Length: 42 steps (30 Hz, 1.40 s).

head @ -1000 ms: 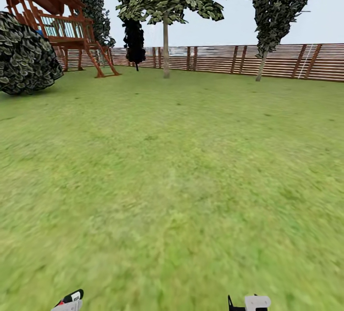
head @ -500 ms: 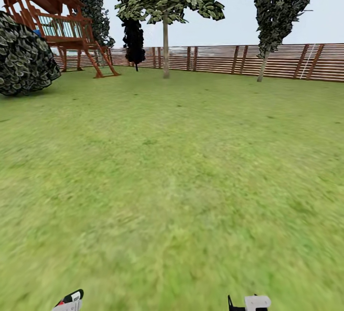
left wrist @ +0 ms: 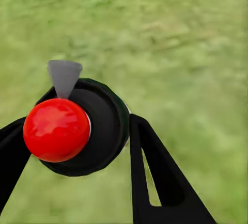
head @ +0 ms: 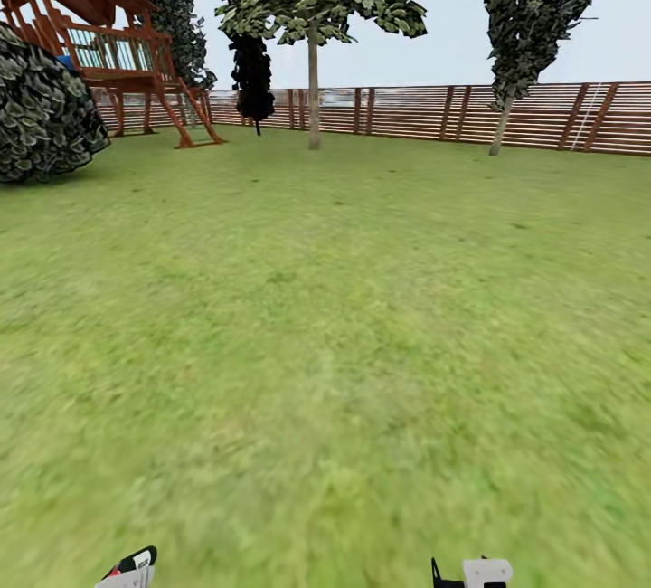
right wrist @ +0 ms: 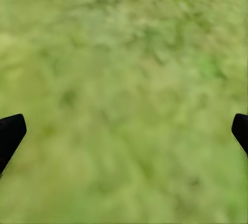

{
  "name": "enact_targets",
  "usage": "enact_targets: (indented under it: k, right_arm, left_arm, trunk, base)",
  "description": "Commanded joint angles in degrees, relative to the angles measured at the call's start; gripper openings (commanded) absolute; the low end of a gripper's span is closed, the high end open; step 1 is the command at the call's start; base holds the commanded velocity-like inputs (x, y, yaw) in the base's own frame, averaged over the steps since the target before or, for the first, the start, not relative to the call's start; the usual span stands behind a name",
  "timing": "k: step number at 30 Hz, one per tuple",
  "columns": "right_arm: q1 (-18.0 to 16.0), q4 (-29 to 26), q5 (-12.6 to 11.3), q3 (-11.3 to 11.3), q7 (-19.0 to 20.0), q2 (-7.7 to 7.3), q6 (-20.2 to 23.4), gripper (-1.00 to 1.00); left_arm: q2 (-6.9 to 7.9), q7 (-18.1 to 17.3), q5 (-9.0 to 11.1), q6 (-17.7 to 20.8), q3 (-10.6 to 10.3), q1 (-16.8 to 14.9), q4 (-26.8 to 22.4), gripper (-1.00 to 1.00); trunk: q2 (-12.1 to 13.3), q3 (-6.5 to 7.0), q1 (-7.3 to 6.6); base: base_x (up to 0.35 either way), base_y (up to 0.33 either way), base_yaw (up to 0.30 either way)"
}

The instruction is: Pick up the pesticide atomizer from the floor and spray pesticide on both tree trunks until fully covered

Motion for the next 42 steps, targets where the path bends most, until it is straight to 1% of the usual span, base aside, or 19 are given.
enact_targets:
  k: [1,42]
  right_arm:
    - [-0.03,0.03,-0.23,0.49,-0.30,-0.01,-0.10,1.00]
    - [-0.03,0.04,-0.23,0.49,-0.31,0.01,-0.10,1.00]
  left_arm:
    - [0.00,-0.62,0.54,-0.09,0.21,-0.04,0.06,-1.00]
    - [0.01,-0.62,0.54,-0.24,0.21,-0.04,-0.01,-1.00]
  trunk:
    - [-0.02,-0.05,0.03]
    - [-0.02,-0.05,0.03]
  base:
    - [0.339,0.000,0.000]
    - [0.339,0.000,0.000]
